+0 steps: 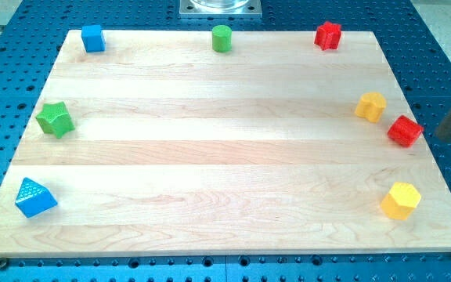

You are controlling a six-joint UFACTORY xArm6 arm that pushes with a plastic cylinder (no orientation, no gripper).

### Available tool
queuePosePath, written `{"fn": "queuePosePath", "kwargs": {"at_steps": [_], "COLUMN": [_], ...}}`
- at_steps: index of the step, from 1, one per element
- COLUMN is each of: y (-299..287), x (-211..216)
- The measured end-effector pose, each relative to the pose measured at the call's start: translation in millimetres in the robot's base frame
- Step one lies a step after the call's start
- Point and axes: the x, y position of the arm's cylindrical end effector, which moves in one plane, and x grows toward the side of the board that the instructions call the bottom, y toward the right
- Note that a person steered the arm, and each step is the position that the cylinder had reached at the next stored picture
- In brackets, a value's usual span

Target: Place your arm horizontally to the hexagon

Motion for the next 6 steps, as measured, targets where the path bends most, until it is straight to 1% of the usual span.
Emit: {"fn": "queuePosePath", "kwargs": {"at_steps": [1, 2, 3, 4, 5, 6], "y": [-47, -16, 21, -12, 1, -19], "x": [-31, -32, -17, 42, 71, 71]}}
